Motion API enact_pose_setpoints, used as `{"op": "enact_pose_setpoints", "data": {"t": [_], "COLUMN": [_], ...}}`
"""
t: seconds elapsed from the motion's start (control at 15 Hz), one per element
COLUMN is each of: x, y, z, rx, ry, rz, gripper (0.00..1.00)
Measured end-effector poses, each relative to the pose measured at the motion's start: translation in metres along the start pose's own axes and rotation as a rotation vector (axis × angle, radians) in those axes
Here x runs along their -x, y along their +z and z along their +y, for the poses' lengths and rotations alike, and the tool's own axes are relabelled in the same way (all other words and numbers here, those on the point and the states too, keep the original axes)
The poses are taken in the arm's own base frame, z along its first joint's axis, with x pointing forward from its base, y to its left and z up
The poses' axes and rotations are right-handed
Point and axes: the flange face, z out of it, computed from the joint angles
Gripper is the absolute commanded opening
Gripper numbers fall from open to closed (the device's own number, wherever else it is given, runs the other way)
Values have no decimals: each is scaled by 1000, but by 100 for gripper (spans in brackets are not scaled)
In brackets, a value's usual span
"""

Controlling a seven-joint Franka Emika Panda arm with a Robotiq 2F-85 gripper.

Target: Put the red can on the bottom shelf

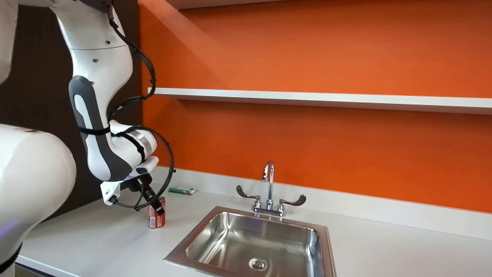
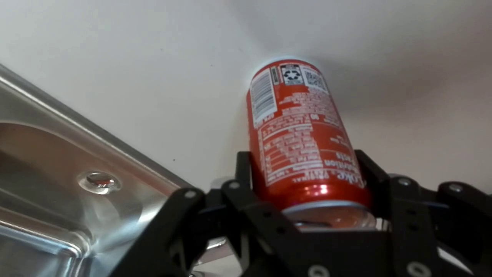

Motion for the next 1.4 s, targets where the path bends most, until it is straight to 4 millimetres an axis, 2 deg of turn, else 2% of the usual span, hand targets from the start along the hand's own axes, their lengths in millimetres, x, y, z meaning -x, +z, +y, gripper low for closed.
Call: {"op": "enact_pose_setpoints", "data": {"t": [0.8, 1.13, 1.4], "x": [-8, -19, -22], "y": [-3, -27, -52], "z": [-7, -8, 0], "rx": [-18, -57, -84], "ry": [13, 30, 29], "rz": [21, 42, 47], "gripper": [38, 38, 38]}}
